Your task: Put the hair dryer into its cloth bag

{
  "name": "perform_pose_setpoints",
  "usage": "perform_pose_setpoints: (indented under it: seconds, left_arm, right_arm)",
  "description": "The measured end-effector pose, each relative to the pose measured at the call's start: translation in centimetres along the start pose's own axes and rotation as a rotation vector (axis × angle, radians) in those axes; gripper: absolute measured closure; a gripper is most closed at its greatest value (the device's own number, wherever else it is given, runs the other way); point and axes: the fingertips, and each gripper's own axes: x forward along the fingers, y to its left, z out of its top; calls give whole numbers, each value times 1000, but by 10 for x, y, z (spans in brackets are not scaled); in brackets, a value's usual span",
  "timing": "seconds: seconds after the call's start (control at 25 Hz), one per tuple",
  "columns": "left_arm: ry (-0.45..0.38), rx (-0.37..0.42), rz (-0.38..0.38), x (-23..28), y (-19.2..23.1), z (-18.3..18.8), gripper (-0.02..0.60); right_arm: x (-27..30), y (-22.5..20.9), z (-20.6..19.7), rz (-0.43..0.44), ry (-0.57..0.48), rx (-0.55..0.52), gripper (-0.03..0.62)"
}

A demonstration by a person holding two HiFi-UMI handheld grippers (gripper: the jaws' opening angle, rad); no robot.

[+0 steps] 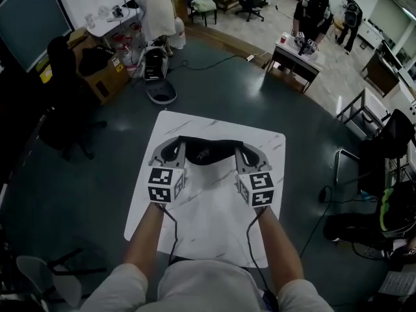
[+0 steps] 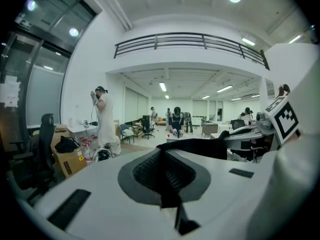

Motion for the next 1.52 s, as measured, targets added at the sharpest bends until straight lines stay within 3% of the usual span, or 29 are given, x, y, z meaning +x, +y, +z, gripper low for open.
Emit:
perform_pose_setpoints:
  seconds: [0.32,0.76,1.24,1.52]
  left_arm:
    - [41,-52,-53,-29,-15,-47,566]
    - [128,-114,-104,-89,-26,-105,566]
    - [262,-143,-40,-147,-39,-194,566]
    - [331,-151,-14,-165,-66,-233,566]
  right_arm:
    - [-23,18,-43,1,67,29,572]
    - [-67,73,-95,-18,162,104,572]
    - [-92,133,-169,81,270,52,572]
    - [-112,137,-205,88,314,73,572]
